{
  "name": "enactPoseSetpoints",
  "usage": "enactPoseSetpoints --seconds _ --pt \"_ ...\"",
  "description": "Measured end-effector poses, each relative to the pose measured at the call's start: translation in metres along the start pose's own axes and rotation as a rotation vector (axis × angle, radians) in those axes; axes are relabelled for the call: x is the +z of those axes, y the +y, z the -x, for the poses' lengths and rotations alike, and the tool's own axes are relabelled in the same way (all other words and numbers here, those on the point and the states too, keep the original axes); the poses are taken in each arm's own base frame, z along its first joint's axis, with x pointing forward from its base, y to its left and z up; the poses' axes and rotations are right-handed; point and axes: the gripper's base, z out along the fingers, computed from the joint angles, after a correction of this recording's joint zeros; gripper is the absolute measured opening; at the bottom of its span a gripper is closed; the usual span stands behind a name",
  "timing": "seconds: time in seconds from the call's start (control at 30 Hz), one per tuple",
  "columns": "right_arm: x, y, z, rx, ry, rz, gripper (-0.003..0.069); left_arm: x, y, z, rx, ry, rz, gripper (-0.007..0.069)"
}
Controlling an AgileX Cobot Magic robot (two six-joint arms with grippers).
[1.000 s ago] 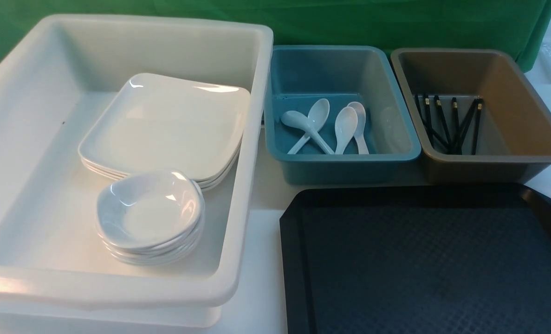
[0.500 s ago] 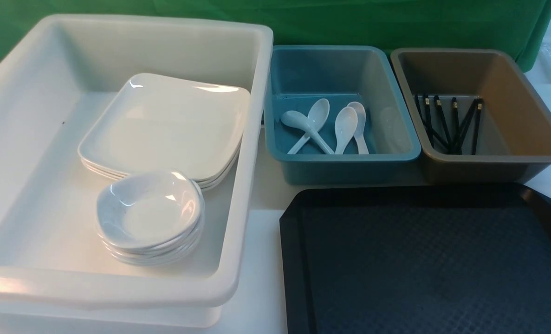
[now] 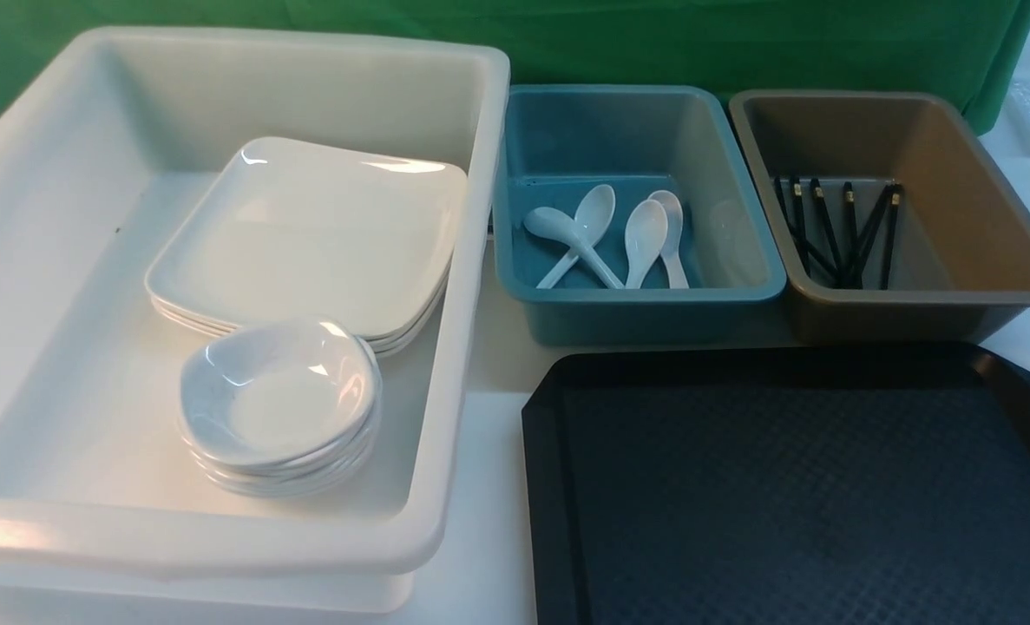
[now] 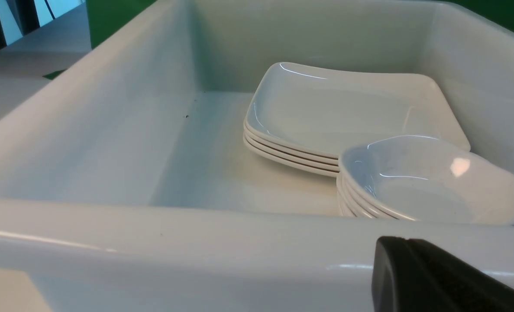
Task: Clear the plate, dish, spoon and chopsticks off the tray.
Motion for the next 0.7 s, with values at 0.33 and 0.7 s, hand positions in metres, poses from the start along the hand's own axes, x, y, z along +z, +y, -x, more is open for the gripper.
enactPoseSetpoints --seconds 0.33,0.7 --pt "-0.003 -0.022 -0.122 0.015 0.330 -0.459 0.0237 0.000 0.000 0.000 0.000 0.000 0.000 0.0004" --pt "-0.026 -0.022 -0.164 0.089 0.446 -0.668 0.0237 0.000 0.000 0.000 0.006 0.000 0.001 0.0004"
